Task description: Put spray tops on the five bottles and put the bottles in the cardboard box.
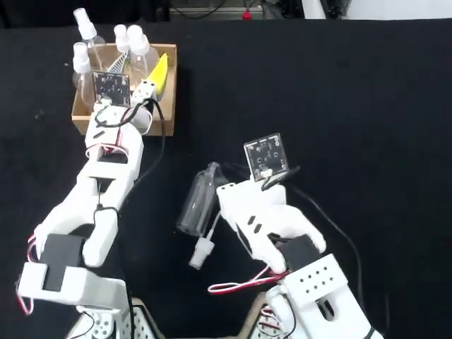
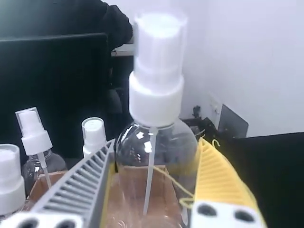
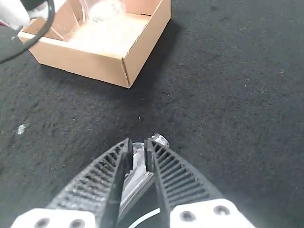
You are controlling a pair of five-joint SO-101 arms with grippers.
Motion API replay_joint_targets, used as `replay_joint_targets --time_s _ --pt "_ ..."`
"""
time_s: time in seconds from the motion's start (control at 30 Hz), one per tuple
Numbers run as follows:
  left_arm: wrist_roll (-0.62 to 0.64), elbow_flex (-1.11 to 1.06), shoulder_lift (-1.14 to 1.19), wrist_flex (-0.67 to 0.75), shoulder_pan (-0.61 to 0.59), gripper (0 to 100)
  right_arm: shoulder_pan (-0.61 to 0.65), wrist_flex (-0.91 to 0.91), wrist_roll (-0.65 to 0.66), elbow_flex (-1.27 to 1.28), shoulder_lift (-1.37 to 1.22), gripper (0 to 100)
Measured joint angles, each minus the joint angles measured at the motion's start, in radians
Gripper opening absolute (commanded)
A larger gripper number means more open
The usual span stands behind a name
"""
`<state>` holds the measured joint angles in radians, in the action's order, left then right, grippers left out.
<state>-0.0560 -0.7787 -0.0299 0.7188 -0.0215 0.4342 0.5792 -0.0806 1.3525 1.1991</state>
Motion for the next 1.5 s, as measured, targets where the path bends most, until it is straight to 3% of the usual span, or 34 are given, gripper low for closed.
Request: replay_joint_targets --time_s 0.3,1.5 --pt "0.000 0.068 0.176 0.160 0.000 19 0.000 0.000 0.000 0.000 0.000 5.2" --pt "0.000 0.396 0.554 0.164 0.000 18 0.000 0.000 0.000 0.000 0.000 5.2"
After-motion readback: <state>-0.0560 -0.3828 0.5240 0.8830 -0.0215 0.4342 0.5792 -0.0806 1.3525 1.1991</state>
